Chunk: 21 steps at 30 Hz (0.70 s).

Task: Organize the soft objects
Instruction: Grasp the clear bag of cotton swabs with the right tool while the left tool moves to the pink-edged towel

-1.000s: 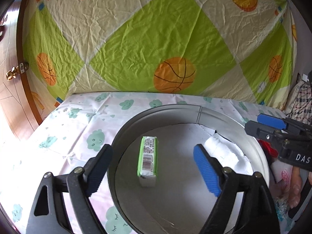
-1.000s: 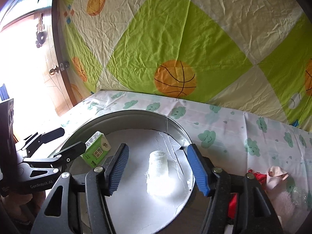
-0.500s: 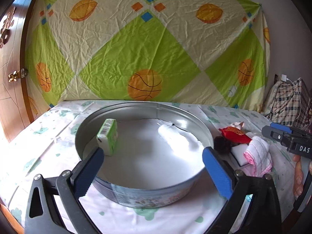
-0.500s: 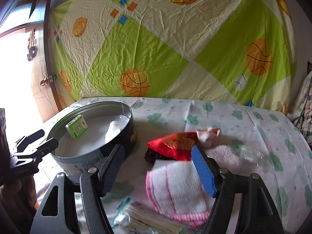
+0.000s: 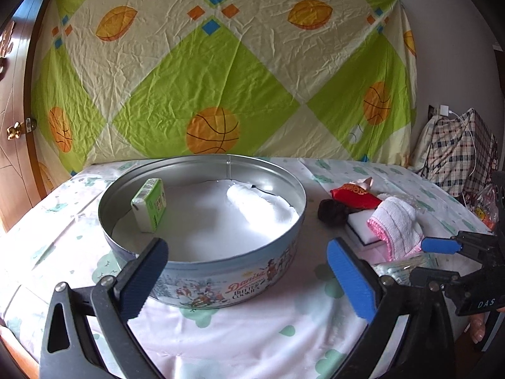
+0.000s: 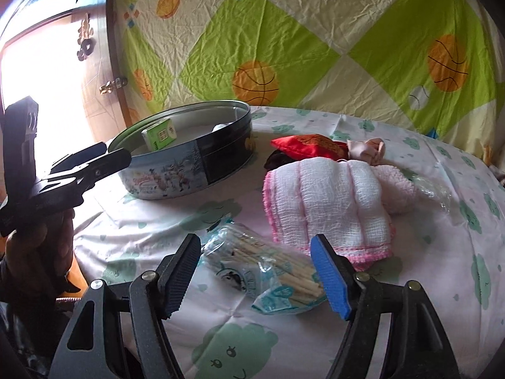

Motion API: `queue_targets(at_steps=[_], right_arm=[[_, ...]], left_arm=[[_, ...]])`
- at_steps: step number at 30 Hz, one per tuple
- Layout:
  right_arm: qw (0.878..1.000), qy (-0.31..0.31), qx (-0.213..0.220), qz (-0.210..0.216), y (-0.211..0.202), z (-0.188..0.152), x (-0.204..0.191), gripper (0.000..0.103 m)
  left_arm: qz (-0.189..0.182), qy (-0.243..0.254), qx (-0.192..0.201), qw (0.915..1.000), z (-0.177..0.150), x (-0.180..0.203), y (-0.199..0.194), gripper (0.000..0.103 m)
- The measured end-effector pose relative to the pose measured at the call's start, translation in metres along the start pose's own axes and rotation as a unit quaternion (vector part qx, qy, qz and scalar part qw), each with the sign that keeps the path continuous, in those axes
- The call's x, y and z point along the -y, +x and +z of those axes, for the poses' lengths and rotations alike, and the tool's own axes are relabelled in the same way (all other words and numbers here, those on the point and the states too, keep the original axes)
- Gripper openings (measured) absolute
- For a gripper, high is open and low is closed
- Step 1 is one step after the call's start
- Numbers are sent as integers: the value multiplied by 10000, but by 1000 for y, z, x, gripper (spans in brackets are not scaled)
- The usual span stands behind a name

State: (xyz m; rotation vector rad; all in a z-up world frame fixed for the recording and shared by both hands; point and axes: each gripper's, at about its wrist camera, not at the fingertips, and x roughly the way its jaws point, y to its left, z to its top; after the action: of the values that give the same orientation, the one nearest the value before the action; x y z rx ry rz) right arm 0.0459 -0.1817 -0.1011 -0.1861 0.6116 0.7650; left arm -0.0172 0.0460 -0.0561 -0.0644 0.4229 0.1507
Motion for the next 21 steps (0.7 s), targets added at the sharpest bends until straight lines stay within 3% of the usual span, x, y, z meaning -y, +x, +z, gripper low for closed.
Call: queue_targets(at_steps=[12,14,19,21], right_arm=[[9932,-642,-949,-183,37,-1,-13,73],[9930,-665,-963,-127,38,0,-13,63],[9943,-601,-881,-65,38,4,-15,61],[9943,-608,-875,-98,39,5,-17,40]], left_arm=[[26,-98,-74,9999,-6,-5,3,102],[40,-95,-81,9999,-5,-5,3,102],[27,-71,-100,9999,-3,-4,5,102],[10,-60,-103,9999,-3,-3,5,102]])
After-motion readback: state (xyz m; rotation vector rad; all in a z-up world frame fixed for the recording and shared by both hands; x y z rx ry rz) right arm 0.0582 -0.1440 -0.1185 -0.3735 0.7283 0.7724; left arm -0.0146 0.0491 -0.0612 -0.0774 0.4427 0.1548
